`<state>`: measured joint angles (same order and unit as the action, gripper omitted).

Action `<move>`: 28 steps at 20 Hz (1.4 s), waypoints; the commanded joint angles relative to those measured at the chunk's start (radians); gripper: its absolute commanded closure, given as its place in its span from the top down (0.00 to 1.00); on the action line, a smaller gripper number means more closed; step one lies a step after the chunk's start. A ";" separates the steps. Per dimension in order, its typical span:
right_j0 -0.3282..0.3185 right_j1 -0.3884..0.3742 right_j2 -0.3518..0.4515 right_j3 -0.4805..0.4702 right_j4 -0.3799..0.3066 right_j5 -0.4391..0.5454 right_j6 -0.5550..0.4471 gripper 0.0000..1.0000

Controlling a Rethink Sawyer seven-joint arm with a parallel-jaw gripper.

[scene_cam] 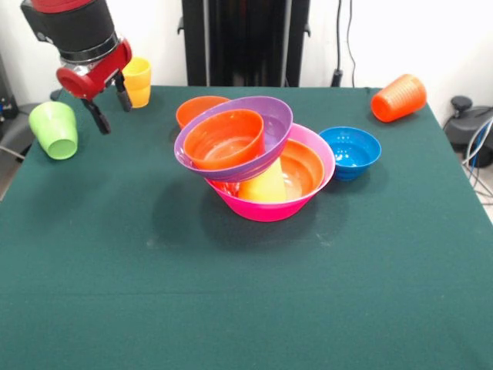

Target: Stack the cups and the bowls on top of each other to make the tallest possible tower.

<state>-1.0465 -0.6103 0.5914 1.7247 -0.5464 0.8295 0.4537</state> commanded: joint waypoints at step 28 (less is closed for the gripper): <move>-0.036 0.157 0.134 0.173 -0.037 -0.243 0.075 1.00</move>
<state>-1.1228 -0.4924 0.7073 1.8585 -0.5464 0.6354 0.4537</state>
